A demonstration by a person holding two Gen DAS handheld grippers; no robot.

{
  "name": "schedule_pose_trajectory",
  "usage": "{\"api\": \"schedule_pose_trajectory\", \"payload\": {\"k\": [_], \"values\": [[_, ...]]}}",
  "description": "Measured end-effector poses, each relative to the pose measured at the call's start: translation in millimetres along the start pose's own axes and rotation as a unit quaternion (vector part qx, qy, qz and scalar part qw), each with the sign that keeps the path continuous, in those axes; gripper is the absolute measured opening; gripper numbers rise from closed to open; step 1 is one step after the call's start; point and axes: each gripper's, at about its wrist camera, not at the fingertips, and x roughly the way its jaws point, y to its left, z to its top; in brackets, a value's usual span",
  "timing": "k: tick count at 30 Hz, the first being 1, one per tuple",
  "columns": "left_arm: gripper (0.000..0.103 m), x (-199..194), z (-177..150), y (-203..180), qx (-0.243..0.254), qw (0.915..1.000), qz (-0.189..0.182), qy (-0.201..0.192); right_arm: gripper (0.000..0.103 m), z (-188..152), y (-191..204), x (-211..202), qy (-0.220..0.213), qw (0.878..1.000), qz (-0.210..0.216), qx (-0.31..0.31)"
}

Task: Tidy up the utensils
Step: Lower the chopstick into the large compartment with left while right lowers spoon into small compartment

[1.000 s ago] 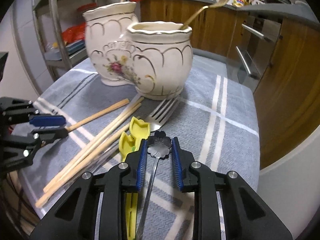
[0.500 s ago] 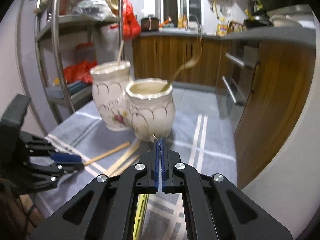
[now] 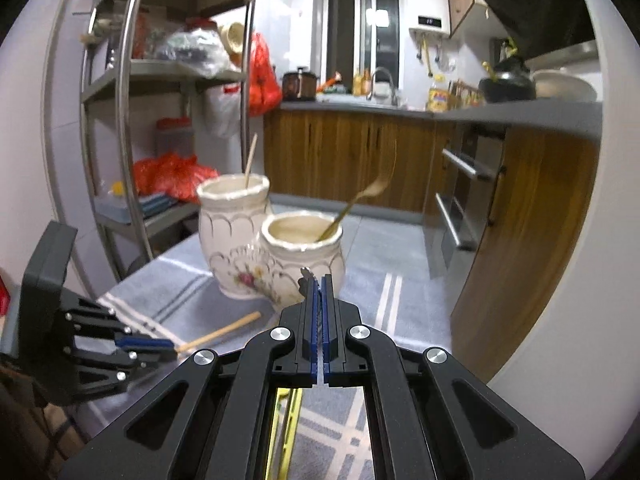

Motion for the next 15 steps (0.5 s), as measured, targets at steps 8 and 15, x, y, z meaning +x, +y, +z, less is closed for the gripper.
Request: {"api": "schedule_pose_trajectory", "payload": {"k": [8,15], "values": [[0.006,-36.9,-3.5,8.7,-0.006,0.9955,-0.014,-0.094,0.002,12.0,10.2,-24.6,-0.061,0.997,-0.036,-0.019],[0.006,-59.8,2.3,17.4,-0.021,0.9837,-0.016,-0.178,0.002,25.8,15.5,-30.8,-0.092,0.993,-0.068,-0.025]]}}
